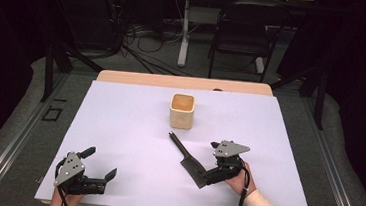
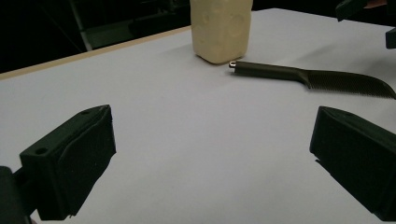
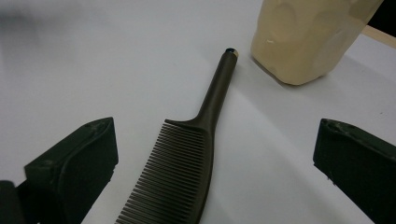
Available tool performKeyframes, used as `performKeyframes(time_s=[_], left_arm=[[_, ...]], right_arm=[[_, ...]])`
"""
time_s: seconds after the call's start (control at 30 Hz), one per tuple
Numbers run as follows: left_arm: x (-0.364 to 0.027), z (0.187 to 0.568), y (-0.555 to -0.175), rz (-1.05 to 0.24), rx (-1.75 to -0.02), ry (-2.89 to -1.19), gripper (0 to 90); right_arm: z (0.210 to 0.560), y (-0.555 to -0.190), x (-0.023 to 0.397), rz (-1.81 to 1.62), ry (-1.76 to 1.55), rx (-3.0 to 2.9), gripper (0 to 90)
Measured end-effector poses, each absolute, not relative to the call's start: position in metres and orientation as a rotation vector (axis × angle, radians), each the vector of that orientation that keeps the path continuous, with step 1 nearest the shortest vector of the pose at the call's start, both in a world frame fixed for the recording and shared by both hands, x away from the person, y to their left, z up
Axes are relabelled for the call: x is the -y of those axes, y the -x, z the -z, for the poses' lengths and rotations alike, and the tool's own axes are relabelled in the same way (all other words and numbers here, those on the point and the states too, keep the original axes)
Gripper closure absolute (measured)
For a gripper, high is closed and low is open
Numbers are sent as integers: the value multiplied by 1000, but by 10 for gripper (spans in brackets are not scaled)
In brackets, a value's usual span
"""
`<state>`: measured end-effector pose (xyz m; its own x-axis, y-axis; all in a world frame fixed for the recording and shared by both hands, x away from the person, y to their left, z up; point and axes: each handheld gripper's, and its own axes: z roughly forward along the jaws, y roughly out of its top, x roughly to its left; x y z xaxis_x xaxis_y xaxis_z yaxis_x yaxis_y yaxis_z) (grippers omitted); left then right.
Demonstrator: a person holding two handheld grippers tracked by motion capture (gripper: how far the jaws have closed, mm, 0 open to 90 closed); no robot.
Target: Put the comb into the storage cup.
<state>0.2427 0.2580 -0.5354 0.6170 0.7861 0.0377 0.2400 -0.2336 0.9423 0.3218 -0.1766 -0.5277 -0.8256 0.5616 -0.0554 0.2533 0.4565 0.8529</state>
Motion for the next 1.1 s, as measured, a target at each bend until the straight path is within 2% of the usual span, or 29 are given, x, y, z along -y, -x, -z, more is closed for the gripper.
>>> performKeyframes(time_s=[1.1], left_arm=[[-258,536,-243,-640,-836,-1782,1]], right_arm=[[515,-370,122,-1272,-646,-2460,0]])
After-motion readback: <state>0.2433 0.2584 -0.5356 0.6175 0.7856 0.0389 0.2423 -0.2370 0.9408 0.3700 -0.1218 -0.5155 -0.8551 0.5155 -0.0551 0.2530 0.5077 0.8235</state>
